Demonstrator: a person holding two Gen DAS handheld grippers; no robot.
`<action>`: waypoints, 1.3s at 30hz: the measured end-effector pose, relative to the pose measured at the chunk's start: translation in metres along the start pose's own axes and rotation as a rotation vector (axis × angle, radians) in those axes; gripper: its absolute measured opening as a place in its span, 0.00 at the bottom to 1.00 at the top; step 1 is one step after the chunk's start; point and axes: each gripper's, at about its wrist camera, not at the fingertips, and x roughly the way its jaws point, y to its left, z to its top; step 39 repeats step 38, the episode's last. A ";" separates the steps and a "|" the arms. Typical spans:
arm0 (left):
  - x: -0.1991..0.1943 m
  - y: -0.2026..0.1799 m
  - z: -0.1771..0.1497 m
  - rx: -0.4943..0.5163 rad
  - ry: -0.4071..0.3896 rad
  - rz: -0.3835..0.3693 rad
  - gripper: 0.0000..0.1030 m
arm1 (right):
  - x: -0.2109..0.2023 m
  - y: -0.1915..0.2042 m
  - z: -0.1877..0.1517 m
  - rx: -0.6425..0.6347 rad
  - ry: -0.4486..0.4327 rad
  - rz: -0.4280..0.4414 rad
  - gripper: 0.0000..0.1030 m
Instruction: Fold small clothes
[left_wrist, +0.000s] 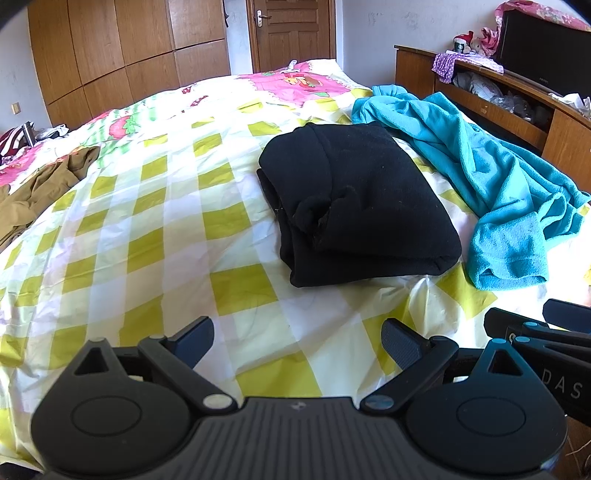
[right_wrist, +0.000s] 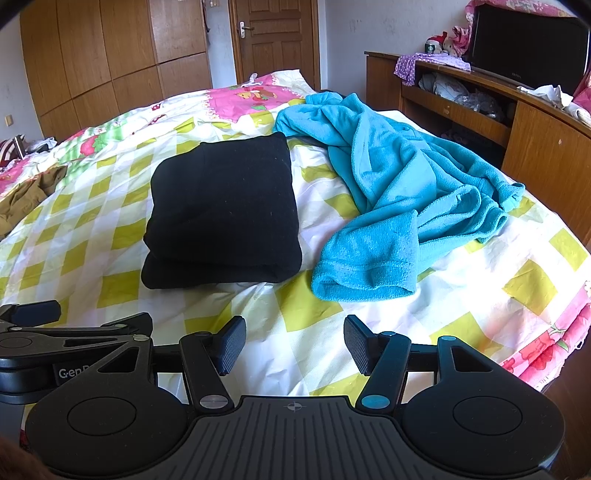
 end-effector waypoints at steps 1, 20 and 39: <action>0.000 0.000 0.000 -0.002 0.000 0.000 1.00 | 0.000 0.000 0.000 0.000 -0.001 -0.001 0.57; -0.007 -0.006 0.001 0.021 -0.024 0.019 1.00 | -0.003 -0.002 -0.001 0.010 -0.005 0.002 0.57; -0.008 -0.006 0.001 0.007 -0.026 0.017 1.00 | -0.004 -0.001 0.000 0.013 -0.007 0.003 0.57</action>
